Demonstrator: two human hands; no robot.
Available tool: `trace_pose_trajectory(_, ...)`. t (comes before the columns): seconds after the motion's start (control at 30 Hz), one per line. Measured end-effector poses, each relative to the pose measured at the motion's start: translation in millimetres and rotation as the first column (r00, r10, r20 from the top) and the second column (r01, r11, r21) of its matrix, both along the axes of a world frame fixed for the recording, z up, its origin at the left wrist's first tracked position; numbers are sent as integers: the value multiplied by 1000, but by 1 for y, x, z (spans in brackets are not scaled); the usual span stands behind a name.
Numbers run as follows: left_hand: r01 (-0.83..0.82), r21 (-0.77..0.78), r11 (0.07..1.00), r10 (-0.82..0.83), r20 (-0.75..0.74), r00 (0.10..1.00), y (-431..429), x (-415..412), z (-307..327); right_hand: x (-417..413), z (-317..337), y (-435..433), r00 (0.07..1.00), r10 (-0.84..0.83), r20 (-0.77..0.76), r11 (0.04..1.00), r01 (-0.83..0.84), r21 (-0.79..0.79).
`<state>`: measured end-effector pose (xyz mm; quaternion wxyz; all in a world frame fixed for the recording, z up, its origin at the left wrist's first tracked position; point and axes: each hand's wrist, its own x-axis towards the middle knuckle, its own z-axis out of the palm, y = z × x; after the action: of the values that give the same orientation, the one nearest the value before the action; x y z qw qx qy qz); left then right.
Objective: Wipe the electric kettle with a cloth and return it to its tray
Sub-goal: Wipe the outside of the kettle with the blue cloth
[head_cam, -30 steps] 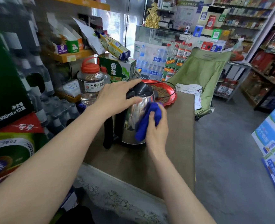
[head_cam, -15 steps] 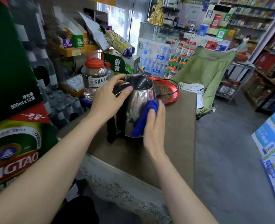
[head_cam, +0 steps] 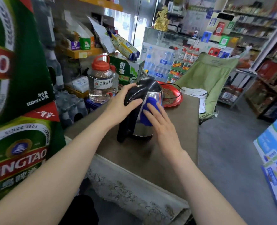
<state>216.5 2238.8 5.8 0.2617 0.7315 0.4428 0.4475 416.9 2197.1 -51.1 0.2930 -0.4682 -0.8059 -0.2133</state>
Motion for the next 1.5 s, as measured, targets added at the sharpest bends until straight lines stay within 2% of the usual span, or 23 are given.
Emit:
trace_pose_trajectory(0.07,-34,-21,999,35,13,999,-8,-2,-10,-3,22,6,987,-13,-160,1000,11,-13)
trace_pose_trajectory(0.1,-51,-27,998,51,8,999,-11,-3,-17,-8,26,8,985,-4,-175,1000,2,-15)
trace_pose_trajectory(0.17,-53,-18,998,52,-19,998,-17,-7,-30,-18,18,11,996,37,-79,999,-36,14)
trace_pose_trajectory(0.23,-49,-30,998,47,-56,997,-18,-11,-37,-20,-2,10,993,83,82,996,-86,33)
trace_pose_trajectory(0.33,-56,-58,997,50,-102,994,-15,-13,-37,-5,-29,0,920,168,355,985,-168,-32)
trace_pose_trajectory(0.4,-46,-64,997,38,-114,993,-15,-14,-36,4,-25,-5,897,187,399,981,-190,-34)
trace_pose_trajectory(0.43,-38,-68,997,31,-114,993,-15,-15,-36,4,-17,-6,928,162,336,985,-171,-4)
trace_pose_trajectory(0.5,-26,-86,996,18,-99,995,-16,-15,-35,-1,6,-1,995,60,79,997,-64,53)
trace_pose_trajectory(0.57,-20,-99,995,12,-81,997,-17,-16,-34,-9,28,7,995,-21,-93,998,26,52)
trace_pose_trajectory(0.73,38,-135,990,-43,-29,999,-18,-20,-31,-14,10,-6,994,108,-5,994,-108,-19)
trace_pose_trajectory(0.8,54,-140,989,-59,-32,998,-21,-18,-30,-11,16,-16,982,79,-170,997,-81,-1)
trace_pose_trajectory(0.87,66,-114,991,-71,-43,997,-25,-13,-27,-21,36,-24,933,108,-343,992,-79,98)
trace_pose_trajectory(0.93,65,-84,994,-70,-62,996,-28,-8,-24,-42,51,-28,936,210,-281,973,-174,149)
trace_pose_trajectory(1.0,58,-86,995,-65,-78,995,-30,-8,-23,-49,53,-18,943,247,-225,968,-228,103)
trace_pose_trajectory(1.1,51,-130,990,-59,-51,997,-30,-14,-25,-32,56,1,890,93,-446,996,-83,44)
trace_pose_trajectory(1.17,45,-150,988,-52,-42,998,-30,-16,-26,-33,55,-1,864,58,-500,998,-47,36)
trace_pose_trajectory(1.3,68,-146,987,-71,-16,997,-29,-17,-26,-48,47,-10,922,199,-333,980,-192,54)
trace_pose_trajectory(1.5,62,-152,987,-69,-47,996,-31,-17,-24,-34,52,15,886,-13,-463,998,38,46)
